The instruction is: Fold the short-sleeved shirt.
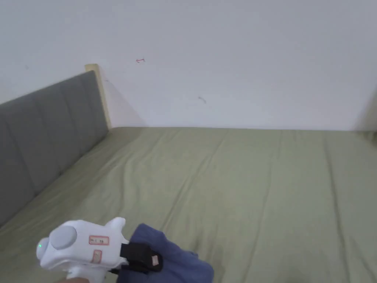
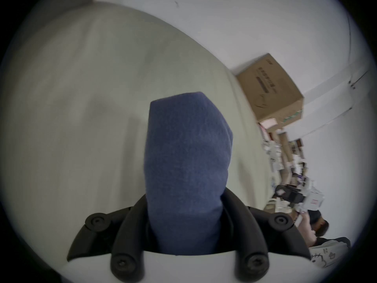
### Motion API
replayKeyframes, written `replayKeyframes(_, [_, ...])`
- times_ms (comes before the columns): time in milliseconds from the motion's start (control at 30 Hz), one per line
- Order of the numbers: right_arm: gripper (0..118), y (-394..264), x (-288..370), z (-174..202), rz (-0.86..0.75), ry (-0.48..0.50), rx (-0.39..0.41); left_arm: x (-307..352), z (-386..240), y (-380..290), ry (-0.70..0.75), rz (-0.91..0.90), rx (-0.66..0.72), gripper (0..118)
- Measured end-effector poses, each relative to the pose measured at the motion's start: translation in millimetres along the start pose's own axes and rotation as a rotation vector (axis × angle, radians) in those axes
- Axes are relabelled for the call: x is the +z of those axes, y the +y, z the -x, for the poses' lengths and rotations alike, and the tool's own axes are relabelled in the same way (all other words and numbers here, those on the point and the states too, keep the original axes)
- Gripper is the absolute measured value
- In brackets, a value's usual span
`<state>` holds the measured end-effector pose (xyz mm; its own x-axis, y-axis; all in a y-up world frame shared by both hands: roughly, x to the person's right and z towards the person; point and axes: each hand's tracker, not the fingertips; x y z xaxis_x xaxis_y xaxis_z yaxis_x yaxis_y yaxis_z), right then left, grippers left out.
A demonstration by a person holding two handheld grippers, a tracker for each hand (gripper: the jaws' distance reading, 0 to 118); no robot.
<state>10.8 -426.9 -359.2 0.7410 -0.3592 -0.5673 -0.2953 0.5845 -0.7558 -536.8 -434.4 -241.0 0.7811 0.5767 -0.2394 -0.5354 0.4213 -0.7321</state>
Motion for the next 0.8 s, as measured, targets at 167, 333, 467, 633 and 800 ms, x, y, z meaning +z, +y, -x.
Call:
replayKeyframes(167, [0, -6, 14, 5, 0.002, -0.008, -0.048, 62, 68, 38, 0.310, -0.007, -0.059, 24])
replayKeyframes(333, [0, -3, 10, 10, 0.020, -0.061, -0.041, 78, 117, 55, 0.516, 0.028, -0.102, 31])
replayKeyframes(467, [0, 2, 6, 9, 0.019, -0.026, -0.054, 89, 112, 41, 0.692, 0.027, -0.158, 110])
replayKeyframes(633, [0, 9, -1, 11, 0.010, -0.006, -0.027, 116, 111, 32, 0.751, -0.022, -0.166, 115])
replayKeyframes(800, [0, 14, -1, 12, -0.023, -0.016, -0.015, 128, 93, 23, 0.707, -0.095, -0.156, 115])
